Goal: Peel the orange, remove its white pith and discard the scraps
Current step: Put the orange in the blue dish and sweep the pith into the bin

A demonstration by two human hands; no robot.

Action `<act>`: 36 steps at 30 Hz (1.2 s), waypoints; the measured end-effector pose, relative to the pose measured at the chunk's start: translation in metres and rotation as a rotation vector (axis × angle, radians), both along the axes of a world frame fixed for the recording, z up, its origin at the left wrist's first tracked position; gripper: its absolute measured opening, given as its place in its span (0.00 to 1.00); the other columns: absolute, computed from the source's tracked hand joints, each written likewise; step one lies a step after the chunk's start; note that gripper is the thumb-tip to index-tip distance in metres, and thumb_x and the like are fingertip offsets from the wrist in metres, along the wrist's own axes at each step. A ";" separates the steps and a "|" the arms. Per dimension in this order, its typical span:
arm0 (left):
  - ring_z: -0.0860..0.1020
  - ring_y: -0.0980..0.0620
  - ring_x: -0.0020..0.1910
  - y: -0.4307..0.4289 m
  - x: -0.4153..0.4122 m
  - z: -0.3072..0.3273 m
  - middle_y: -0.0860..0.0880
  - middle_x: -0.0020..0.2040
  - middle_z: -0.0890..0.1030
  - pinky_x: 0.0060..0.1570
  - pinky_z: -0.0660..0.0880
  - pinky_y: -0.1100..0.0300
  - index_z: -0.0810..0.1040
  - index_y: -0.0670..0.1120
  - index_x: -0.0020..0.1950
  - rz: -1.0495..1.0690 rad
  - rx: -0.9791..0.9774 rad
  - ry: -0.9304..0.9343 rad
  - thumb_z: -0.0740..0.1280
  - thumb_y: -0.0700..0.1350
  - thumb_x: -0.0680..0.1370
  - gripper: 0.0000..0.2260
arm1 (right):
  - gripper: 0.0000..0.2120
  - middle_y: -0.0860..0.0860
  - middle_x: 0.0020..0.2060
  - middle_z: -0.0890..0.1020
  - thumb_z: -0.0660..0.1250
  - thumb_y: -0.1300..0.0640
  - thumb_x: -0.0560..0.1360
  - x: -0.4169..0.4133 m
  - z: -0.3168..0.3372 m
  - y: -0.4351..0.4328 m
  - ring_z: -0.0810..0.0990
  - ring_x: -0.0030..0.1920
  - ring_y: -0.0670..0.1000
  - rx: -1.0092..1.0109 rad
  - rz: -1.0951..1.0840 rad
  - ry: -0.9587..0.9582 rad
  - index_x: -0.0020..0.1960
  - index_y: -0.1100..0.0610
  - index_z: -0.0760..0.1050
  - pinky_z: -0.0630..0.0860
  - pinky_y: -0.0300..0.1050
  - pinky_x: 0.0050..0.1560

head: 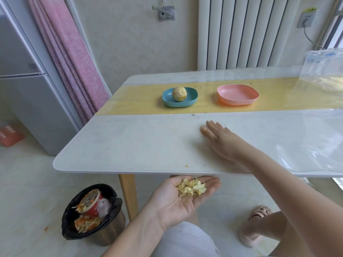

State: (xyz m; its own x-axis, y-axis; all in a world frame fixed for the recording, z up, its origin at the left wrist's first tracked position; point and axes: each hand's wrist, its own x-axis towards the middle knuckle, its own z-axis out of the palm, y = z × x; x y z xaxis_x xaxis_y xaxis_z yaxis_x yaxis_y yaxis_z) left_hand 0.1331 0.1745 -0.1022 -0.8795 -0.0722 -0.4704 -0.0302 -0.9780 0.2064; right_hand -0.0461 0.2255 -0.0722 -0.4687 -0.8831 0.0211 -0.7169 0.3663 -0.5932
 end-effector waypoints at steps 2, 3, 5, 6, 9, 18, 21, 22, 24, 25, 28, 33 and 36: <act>0.81 0.29 0.45 -0.003 0.005 -0.001 0.26 0.57 0.76 0.42 0.78 0.41 0.73 0.22 0.57 0.010 0.003 -0.001 0.57 0.37 0.74 0.19 | 0.28 0.54 0.77 0.53 0.45 0.44 0.82 0.004 -0.005 -0.007 0.49 0.77 0.50 0.108 0.083 0.180 0.77 0.58 0.53 0.45 0.40 0.72; 0.81 0.30 0.45 -0.004 0.007 -0.001 0.26 0.57 0.76 0.42 0.78 0.41 0.73 0.22 0.57 0.017 0.000 0.004 0.58 0.37 0.74 0.19 | 0.29 0.50 0.77 0.51 0.44 0.43 0.81 0.007 -0.006 -0.006 0.48 0.77 0.46 0.121 0.146 0.198 0.78 0.55 0.51 0.43 0.37 0.72; 0.81 0.30 0.46 -0.007 0.012 0.000 0.27 0.57 0.77 0.44 0.78 0.41 0.74 0.23 0.56 0.031 -0.020 0.015 0.58 0.37 0.74 0.18 | 0.30 0.44 0.77 0.53 0.43 0.41 0.78 0.016 -0.004 0.008 0.48 0.75 0.40 0.079 0.307 0.182 0.77 0.51 0.53 0.42 0.30 0.71; 0.81 0.30 0.47 -0.008 0.013 0.001 0.28 0.56 0.77 0.45 0.77 0.41 0.75 0.23 0.55 0.040 -0.033 0.023 0.59 0.37 0.74 0.18 | 0.30 0.42 0.76 0.55 0.44 0.41 0.77 0.025 -0.003 0.018 0.50 0.74 0.37 0.036 0.385 0.149 0.77 0.50 0.56 0.43 0.29 0.71; 0.82 0.33 0.44 -0.008 0.015 0.006 0.30 0.50 0.80 0.44 0.78 0.40 0.78 0.26 0.50 0.061 -0.076 0.031 0.59 0.36 0.73 0.15 | 0.24 0.40 0.71 0.67 0.49 0.43 0.80 0.048 -0.004 0.041 0.61 0.71 0.34 -0.063 0.553 -0.083 0.73 0.50 0.66 0.56 0.31 0.71; 0.81 0.30 0.46 -0.003 0.016 0.008 0.28 0.54 0.78 0.41 0.79 0.41 0.74 0.22 0.55 0.038 -0.053 0.002 0.59 0.36 0.73 0.18 | 0.23 0.42 0.61 0.79 0.56 0.75 0.78 0.032 0.005 0.042 0.75 0.63 0.40 -0.377 0.288 -0.519 0.65 0.55 0.74 0.73 0.34 0.59; 0.81 0.29 0.44 0.000 0.010 0.004 0.27 0.53 0.78 0.40 0.79 0.40 0.75 0.22 0.53 0.011 -0.028 -0.006 0.58 0.37 0.74 0.18 | 0.20 0.44 0.54 0.83 0.60 0.74 0.77 0.029 0.007 0.043 0.79 0.58 0.40 -0.363 0.233 -0.514 0.59 0.55 0.78 0.73 0.30 0.54; 0.81 0.29 0.44 0.001 0.008 0.002 0.27 0.53 0.78 0.40 0.79 0.40 0.74 0.22 0.54 0.005 -0.018 -0.009 0.58 0.37 0.75 0.18 | 0.18 0.45 0.51 0.84 0.62 0.74 0.76 0.029 0.008 0.043 0.80 0.56 0.40 -0.363 0.209 -0.518 0.57 0.55 0.79 0.74 0.29 0.53; 0.81 0.29 0.45 0.003 0.002 0.000 0.26 0.54 0.77 0.42 0.78 0.39 0.74 0.22 0.54 -0.003 -0.019 -0.016 0.57 0.37 0.76 0.18 | 0.16 0.46 0.47 0.85 0.64 0.73 0.75 0.030 0.009 0.043 0.82 0.51 0.41 -0.369 0.152 -0.522 0.53 0.56 0.81 0.74 0.29 0.49; 0.81 0.29 0.46 0.004 -0.001 0.000 0.26 0.54 0.77 0.44 0.78 0.39 0.74 0.22 0.54 -0.008 -0.024 -0.021 0.57 0.37 0.76 0.18 | 0.15 0.46 0.45 0.86 0.66 0.73 0.74 0.029 0.009 0.044 0.83 0.50 0.42 -0.371 0.129 -0.510 0.52 0.56 0.82 0.75 0.29 0.48; 0.80 0.29 0.46 0.008 -0.008 -0.001 0.26 0.55 0.76 0.43 0.79 0.39 0.73 0.22 0.56 -0.015 -0.017 -0.018 0.58 0.36 0.74 0.18 | 0.11 0.48 0.42 0.86 0.69 0.70 0.72 0.027 0.009 0.045 0.84 0.47 0.44 -0.381 0.073 -0.495 0.47 0.56 0.83 0.76 0.31 0.47; 0.82 0.32 0.46 0.003 0.007 0.004 0.28 0.53 0.79 0.40 0.80 0.45 0.76 0.24 0.54 -0.027 -0.052 -0.003 0.58 0.37 0.75 0.17 | 0.14 0.55 0.39 0.85 0.63 0.75 0.74 0.031 0.017 0.041 0.84 0.42 0.48 -0.432 0.096 -0.601 0.43 0.61 0.83 0.78 0.36 0.45; 0.83 0.35 0.43 -0.006 0.031 0.009 0.31 0.50 0.81 0.40 0.80 0.48 0.78 0.26 0.51 0.001 -0.108 0.018 0.59 0.38 0.74 0.16 | 0.18 0.55 0.32 0.83 0.56 0.77 0.71 0.045 0.024 0.025 0.79 0.34 0.47 -0.396 0.143 -0.588 0.35 0.64 0.81 0.75 0.36 0.38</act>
